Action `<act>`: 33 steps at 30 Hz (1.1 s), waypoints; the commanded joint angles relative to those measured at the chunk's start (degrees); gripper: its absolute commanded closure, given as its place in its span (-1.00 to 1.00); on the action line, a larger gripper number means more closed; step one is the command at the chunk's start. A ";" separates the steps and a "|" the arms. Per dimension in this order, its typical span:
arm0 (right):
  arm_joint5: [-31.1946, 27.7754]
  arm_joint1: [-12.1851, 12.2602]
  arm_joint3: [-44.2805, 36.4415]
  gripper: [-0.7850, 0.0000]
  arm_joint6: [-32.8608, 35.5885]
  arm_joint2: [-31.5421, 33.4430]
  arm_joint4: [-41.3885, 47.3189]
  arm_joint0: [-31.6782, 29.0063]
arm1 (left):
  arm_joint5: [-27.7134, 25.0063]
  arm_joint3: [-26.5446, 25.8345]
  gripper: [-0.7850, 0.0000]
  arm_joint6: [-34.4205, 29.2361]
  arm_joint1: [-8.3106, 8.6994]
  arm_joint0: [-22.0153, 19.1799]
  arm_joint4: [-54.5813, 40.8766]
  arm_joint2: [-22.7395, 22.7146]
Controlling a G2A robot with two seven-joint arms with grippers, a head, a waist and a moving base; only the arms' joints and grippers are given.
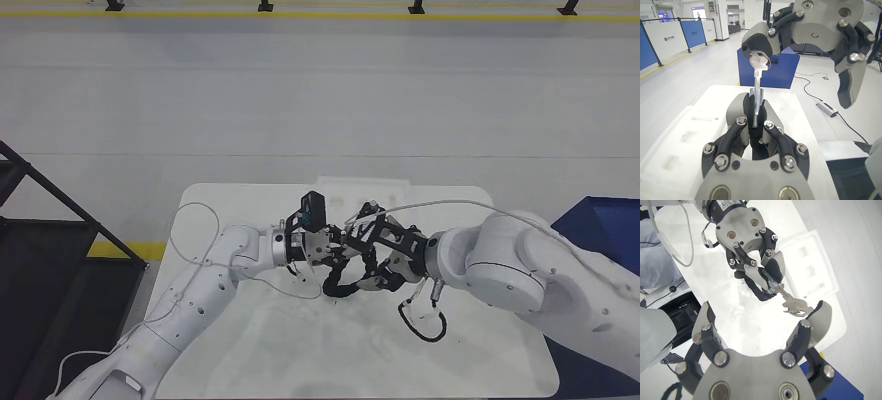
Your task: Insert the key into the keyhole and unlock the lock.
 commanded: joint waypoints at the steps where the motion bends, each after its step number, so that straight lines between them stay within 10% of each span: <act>1: -0.08 -0.29 0.29 -1.00 0.05 -0.04 0.31 0.01 | -0.15 -0.01 1.00 0.08 -0.10 -0.06 0.38 0.07; 33: -6.10 -0.84 2.35 -1.00 0.51 6.26 0.64 -2.86 | -2.22 -2.89 1.00 1.20 1.09 2.33 4.14 -4.03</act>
